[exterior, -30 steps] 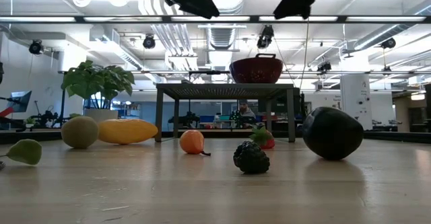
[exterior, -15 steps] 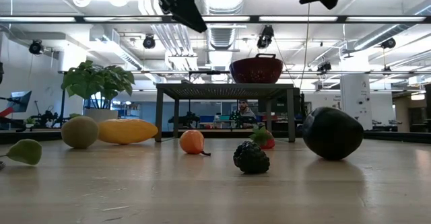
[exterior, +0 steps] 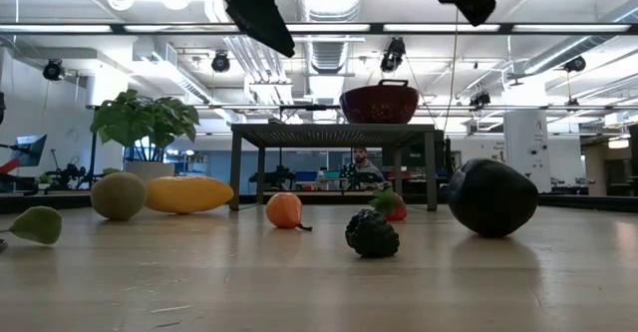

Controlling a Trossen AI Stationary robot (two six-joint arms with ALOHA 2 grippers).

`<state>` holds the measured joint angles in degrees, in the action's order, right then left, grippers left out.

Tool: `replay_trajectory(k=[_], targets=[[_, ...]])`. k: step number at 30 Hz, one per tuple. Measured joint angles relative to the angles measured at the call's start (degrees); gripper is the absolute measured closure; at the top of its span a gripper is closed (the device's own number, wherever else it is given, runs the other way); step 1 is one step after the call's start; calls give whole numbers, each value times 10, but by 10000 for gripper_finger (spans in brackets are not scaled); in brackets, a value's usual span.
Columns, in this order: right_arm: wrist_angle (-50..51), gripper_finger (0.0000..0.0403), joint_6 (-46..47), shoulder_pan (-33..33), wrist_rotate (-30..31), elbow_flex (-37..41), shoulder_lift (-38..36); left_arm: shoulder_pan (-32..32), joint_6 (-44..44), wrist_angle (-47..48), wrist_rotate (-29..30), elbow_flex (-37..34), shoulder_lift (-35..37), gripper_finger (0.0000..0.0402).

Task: Pick & Place Fruit
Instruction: Put the blackberry into the violet strainer bowl on the shelf

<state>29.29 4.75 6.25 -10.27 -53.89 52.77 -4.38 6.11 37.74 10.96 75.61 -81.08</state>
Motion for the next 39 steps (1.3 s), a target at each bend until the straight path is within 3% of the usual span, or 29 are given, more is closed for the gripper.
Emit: replay_trajectory(k=[4, 11, 21, 29, 39], targets=[[-92, 312, -2, -98, 20, 29, 27, 0, -3, 2, 1, 0, 0, 138], [-119, 306, 21, -230, 195, 36, 114, 0, -3, 2, 9, 0, 0, 138], [-151, 258, 73, -288, 206, -13, 259, 0, 2, 12, 10, 2, 0, 138], [-149, 228, 72, -295, 190, -69, 353, 0, -46, 113, 10, 35, 17, 138], [-148, 211, 61, -295, 175, -133, 441, 0, -47, 123, 10, 34, 78, 140]])
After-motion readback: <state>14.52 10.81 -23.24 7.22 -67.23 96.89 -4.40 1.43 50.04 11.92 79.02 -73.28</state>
